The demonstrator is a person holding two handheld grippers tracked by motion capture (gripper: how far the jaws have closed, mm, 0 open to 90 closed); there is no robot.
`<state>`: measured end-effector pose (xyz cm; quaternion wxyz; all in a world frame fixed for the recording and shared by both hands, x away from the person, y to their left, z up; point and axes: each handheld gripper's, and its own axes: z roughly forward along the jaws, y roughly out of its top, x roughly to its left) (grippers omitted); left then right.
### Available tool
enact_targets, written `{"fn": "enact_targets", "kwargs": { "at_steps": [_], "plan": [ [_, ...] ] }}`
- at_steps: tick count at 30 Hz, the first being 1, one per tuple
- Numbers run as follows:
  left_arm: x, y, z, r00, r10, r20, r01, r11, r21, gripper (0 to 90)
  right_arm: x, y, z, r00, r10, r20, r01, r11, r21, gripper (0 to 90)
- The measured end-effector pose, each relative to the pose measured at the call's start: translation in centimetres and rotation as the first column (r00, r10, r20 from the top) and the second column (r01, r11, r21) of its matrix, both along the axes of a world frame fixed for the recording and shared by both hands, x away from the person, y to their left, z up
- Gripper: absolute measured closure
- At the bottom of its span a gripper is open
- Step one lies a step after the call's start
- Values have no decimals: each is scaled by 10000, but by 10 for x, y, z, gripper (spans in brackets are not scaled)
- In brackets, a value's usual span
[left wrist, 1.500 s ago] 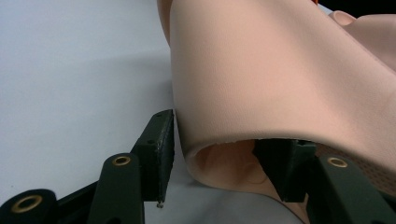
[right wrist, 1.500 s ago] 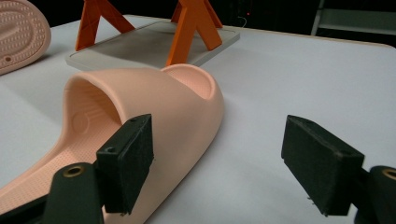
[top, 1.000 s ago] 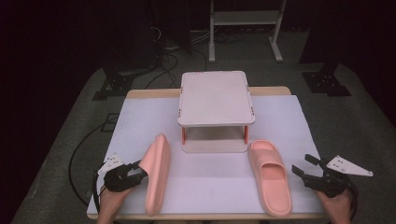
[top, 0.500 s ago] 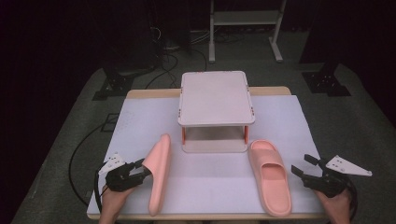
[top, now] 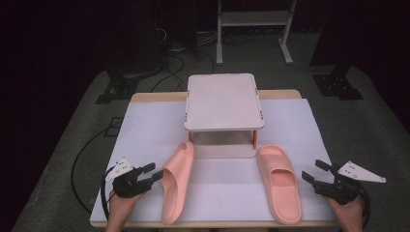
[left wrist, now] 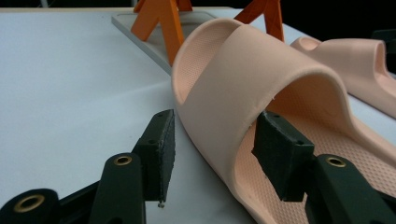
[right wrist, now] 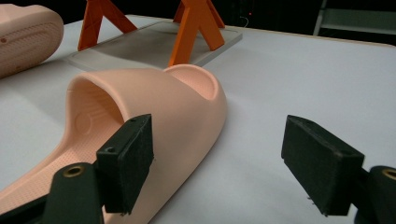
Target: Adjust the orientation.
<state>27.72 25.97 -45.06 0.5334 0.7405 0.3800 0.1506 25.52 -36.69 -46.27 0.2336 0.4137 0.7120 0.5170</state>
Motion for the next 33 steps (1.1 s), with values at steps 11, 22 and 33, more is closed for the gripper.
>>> {"fn": "enact_targets", "kwargs": {
  "at_steps": [11, 22, 33],
  "plan": [
    [3, -15, -5, 9988, -480, -22, 481, 9984, 294, 442, -2, -3, 1, 10000, -67, 57, 66, 9999, 79, 245],
    [3, -33, -8, 9946, -1032, -69, 1034, 9919, 739, 416, -3, -3, 2, 9997, 216, 111, -217, 9997, 105, 245],
    [4, -47, -11, 9927, -1193, -174, 1206, 9862, 1131, 403, -7, 1, 4, 9964, 750, 388, -759, 9969, 223, 245]
  ]
}}
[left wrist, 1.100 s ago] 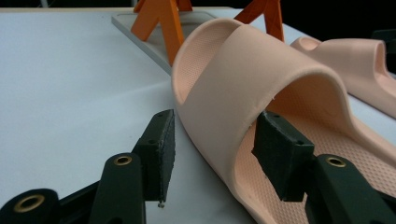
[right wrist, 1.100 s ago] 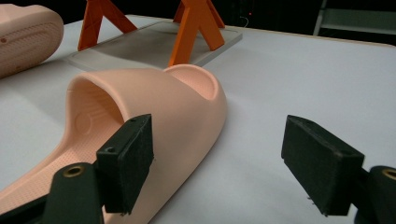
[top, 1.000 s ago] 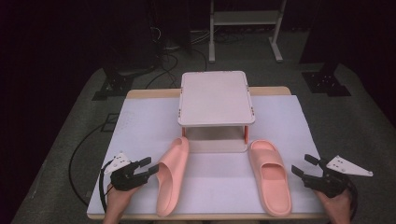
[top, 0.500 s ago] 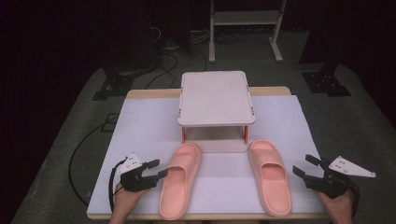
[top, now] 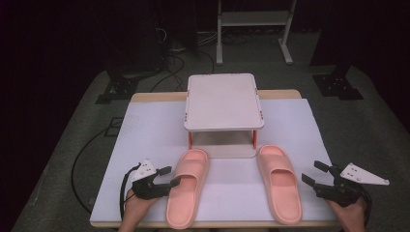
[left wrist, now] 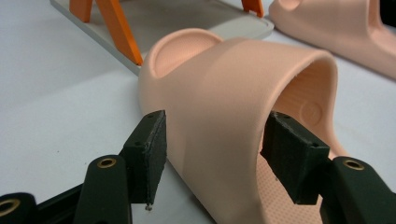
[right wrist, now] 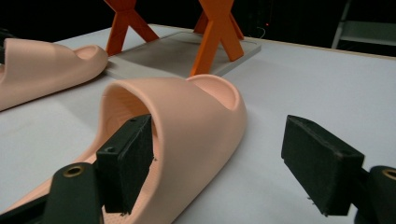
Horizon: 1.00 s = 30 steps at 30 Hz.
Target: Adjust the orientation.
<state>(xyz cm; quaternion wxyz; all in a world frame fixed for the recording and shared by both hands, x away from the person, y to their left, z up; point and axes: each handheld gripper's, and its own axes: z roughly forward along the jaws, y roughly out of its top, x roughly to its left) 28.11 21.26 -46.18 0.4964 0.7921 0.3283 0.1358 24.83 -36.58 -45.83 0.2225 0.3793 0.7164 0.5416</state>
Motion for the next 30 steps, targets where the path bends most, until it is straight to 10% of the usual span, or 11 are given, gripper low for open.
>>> {"fn": "enact_targets", "kwargs": {
  "at_steps": [30],
  "plan": [
    [1, -6, -3, 9998, 140, -126, -135, 9993, 358, 557, 12, 32, -9, 9969, 540, -569, -576, 9964, -624, 349]
  ]
}}
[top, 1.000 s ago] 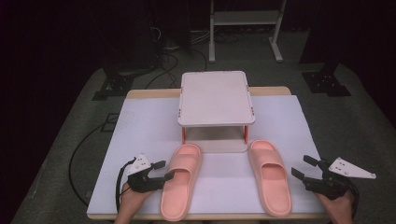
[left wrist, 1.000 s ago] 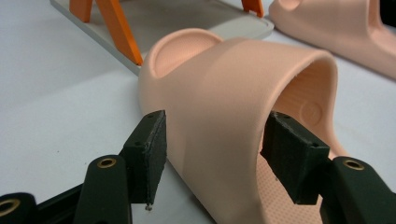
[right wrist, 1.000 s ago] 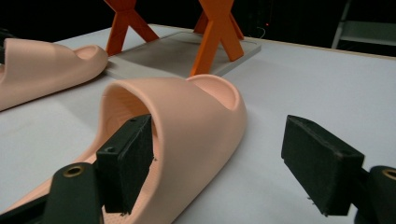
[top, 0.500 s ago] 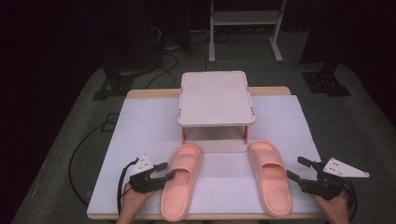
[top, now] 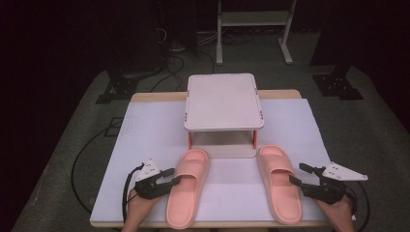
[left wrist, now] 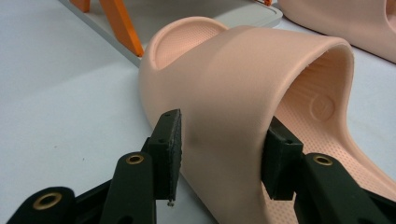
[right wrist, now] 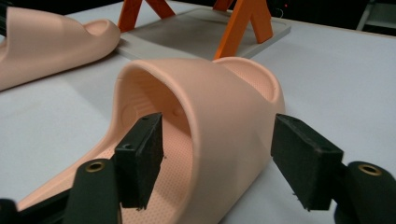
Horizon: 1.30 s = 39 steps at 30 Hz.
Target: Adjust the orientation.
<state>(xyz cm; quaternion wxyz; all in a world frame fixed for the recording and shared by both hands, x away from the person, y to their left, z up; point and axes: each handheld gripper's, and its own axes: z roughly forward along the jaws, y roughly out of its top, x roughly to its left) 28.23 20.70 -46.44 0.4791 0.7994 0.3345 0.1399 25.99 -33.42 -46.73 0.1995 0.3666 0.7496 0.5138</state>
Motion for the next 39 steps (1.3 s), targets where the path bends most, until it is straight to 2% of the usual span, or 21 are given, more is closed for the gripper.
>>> {"fn": "enact_targets", "kwargs": {
  "at_steps": [1, 6, 7, 12, 13, 16, 18, 26, 39],
  "plan": [
    [0, -1, 0, 10000, -21, 14, 21, 10000, 43, 572, 2, 4, -1, 10000, -18, -70, 16, 9999, -170, 359],
    [0, 0, -1, 10000, 22, -15, -22, 10000, 20, 583, 7, 10, -3, 9998, -86, -201, 79, 9993, -358, 378],
    [0, 0, 0, 10000, 47, -34, -47, 10000, 25, 588, 9, 11, -4, 9998, -171, -116, 165, 9985, -521, 400],
    [-1, -1, 0, 9998, 192, -35, -193, 9998, -27, 602, 12, 13, -5, 9992, -408, -31, 405, 9968, -693, 459],
    [-1, -4, 1, 9996, 260, 73, -261, 9996, 119, 607, 12, 14, -5, 9983, -578, -5, 576, 9947, -846, 475],
    [-2, -6, 3, 9993, 323, 195, -329, 9990, 305, 621, 13, 16, -6, 9981, -609, -36, 603, 9941, -901, 503],
    [-1, -6, 2, 9988, 427, 244, -433, 9987, 249, 634, 13, 20, -6, 9975, -703, 80, 708, 9909, -1149, 533],
    [-2, -1, 3, 9957, 866, 320, -873, 9960, 192, 677, 12, 21, -5, 9955, -941, 140, 951, 9876, -1246, 591],
    [-1, 11, 6, 9920, 1227, 291, -1225, 9924, -82, 746, 10, 20, 0, 9934, -1121, 236, 1143, 9835, -1402, 714]
  ]
}}
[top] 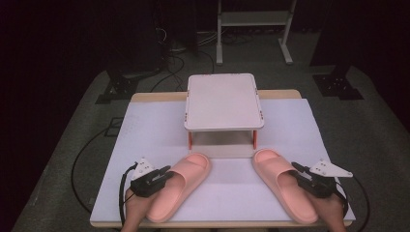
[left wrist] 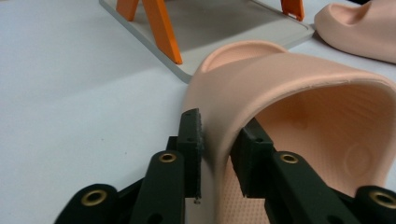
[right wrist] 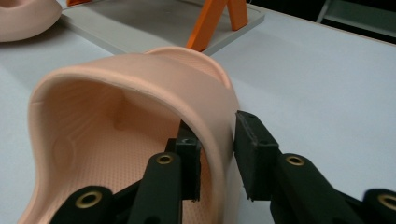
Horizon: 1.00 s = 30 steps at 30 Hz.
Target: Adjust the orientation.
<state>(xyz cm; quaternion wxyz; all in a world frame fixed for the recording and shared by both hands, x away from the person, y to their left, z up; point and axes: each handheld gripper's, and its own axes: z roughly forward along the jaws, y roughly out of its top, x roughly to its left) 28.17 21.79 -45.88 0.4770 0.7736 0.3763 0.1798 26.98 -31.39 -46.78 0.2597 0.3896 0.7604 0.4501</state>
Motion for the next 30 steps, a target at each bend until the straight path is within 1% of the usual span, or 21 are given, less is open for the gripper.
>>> {"fn": "enact_targets", "kwargs": {
  "at_steps": [2, 3, 7, 14, 16, 17, 20, 21, 26, 30],
  "plan": [
    [0, 1, 0, 10000, 35, -11, -35, 10000, -77, 749, 0, 0, 0, 10000, 59, -73, -59, 10000, -9, 731],
    [0, 2, 1, 10000, 28, 14, -28, 10000, -51, 752, 0, 0, 0, 9999, 71, -98, -72, 10000, -49, 739],
    [-1, 4, 3, 10000, 19, 92, -18, 9999, -148, 760, -1, 1, 1, 9999, 145, -52, -145, 9998, -131, 771],
    [-6, 7, 10, 9996, -87, 282, 99, 9990, -439, 773, -8, -1, 8, 9998, 87, 153, -91, 9997, 238, 796],
    [-9, 7, 13, 9992, -126, 374, 148, 9980, -614, 773, -10, -1, 10, 9996, 53, 277, -61, 9996, 292, 800],
    [-9, 7, 14, 9991, -169, 378, 191, 9980, -605, 773, -12, -1, 12, 9995, 43, 307, -55, 9991, 410, 800],
    [-12, 6, 18, 9987, -220, 470, 256, 9967, -774, 773, -14, -1, 15, 9991, 55, 427, -77, 9986, 525, 806],
    [-12, 7, 20, 9983, -280, 514, 319, 9965, -767, 773, -14, 0, 17, 9989, 48, 461, -75, 9983, 586, 806],
    [-14, 5, 29, 9969, -434, 663, 505, 9928, -1085, 773, -16, 3, 24, 9978, 113, 646, -157, 9976, 678, 811],
    [-16, 4, 38, 9948, -578, 835, 676, 9904, -1203, 774, -18, 6, 30, 9967, 130, 797, -191, 9969, 757, 815]
  ]
}}
